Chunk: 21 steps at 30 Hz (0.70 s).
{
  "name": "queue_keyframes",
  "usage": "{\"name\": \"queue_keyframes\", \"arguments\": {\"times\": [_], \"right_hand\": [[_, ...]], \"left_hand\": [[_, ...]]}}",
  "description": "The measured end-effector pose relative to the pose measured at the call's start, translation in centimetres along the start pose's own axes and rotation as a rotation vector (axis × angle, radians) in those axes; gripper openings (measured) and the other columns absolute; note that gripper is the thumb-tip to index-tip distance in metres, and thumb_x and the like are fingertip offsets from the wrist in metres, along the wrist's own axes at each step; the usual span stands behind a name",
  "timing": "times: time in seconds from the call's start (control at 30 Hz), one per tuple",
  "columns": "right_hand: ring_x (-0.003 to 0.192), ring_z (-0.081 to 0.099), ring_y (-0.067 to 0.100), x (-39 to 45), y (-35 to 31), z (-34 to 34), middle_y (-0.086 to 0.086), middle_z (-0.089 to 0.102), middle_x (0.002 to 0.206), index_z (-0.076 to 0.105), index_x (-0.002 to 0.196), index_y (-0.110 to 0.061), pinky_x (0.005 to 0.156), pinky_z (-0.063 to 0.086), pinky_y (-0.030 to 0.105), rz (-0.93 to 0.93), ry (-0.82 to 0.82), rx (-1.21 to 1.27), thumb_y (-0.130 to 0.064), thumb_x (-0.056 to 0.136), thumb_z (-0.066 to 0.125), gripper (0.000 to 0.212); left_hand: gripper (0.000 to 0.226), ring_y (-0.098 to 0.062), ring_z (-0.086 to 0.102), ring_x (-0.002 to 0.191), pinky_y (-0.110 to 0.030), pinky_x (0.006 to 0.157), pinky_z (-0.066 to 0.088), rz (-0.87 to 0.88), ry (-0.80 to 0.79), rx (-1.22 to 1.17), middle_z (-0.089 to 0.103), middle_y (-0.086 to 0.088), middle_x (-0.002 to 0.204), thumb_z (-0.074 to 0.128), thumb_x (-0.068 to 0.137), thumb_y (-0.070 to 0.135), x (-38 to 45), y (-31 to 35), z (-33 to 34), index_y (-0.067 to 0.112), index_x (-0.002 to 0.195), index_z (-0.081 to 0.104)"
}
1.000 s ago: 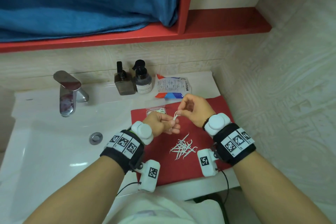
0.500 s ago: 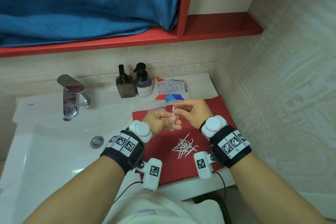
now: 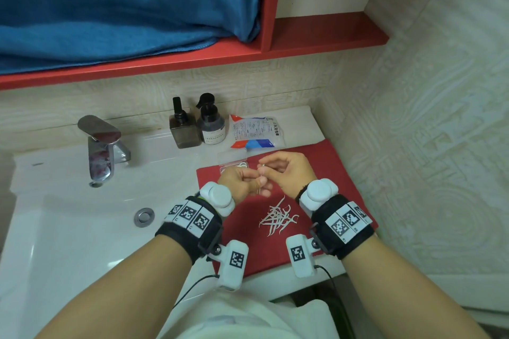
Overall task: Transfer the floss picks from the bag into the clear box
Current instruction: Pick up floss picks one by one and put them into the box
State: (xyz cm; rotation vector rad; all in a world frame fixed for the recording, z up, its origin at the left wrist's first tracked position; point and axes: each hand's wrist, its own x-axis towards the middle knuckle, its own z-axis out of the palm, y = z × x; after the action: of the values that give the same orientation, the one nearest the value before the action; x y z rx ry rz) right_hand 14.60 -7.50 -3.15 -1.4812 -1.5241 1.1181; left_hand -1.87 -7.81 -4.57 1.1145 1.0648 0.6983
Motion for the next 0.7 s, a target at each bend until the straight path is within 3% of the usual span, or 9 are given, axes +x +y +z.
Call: {"name": "queue_keyframes", "arguments": {"times": [0.1,0.27,0.43,0.57,0.7], "right_hand": [[0.085,0.073,0.009,0.1,-0.2,-0.2,-0.003,0.077,0.087,0.077,0.091,-0.019,0.084,0.058,0.030,-0.008,-0.015,-0.018,-0.015,0.081,0.078,0.011],[0.084,0.072,0.005,0.0,-0.7,-0.7,-0.005,0.076,0.086,0.076,0.088,-0.020,0.080,0.057,0.025,-0.015,-0.039,-0.066,-0.018,0.081,0.078,0.008],[0.091,0.070,0.004,0.1,-0.7,-0.4,-0.007,0.076,0.091,0.075,0.097,-0.023,0.088,0.054,0.022,-0.048,-0.066,-0.130,-0.017,0.087,0.071,0.012],[0.085,0.067,0.006,0.2,0.9,-1.1,-0.008,0.072,0.095,0.071,0.104,-0.023,0.085,0.054,0.026,0.023,-0.083,-0.426,-0.014,0.086,0.070,0.020],[0.084,0.065,0.010,-0.2,2.1,-1.3,-0.006,0.067,0.095,0.071,0.103,-0.022,0.083,0.054,0.027,0.103,-0.162,-0.586,-0.028,0.078,0.079,0.027]], "left_hand": [[0.017,-0.009,0.068,0.059,-0.016,0.060,0.051,0.004,0.005,0.044,0.072,-0.002,0.072,0.060,0.090,0.003,-0.1,0.2,-0.2,-0.009,0.098,0.067],[0.018,-0.012,0.069,0.062,-0.016,0.057,0.048,0.002,0.004,0.073,0.074,-0.004,0.076,0.060,0.092,0.014,-0.4,0.2,-0.2,0.000,0.096,0.071],[0.012,-0.012,0.071,0.064,-0.016,0.057,0.049,-0.047,0.058,0.068,0.074,-0.005,0.076,0.062,0.090,0.013,-0.5,0.3,-0.6,0.005,0.090,0.072],[0.014,-0.011,0.072,0.066,-0.015,0.056,0.049,-0.047,0.100,0.117,0.074,-0.009,0.084,0.065,0.089,0.012,-0.5,0.4,-0.9,0.001,0.092,0.072],[0.011,-0.017,0.073,0.075,-0.017,0.058,0.047,-0.057,0.101,0.133,0.075,-0.011,0.086,0.066,0.088,0.014,-0.5,0.0,-1.2,0.012,0.082,0.075]]}}
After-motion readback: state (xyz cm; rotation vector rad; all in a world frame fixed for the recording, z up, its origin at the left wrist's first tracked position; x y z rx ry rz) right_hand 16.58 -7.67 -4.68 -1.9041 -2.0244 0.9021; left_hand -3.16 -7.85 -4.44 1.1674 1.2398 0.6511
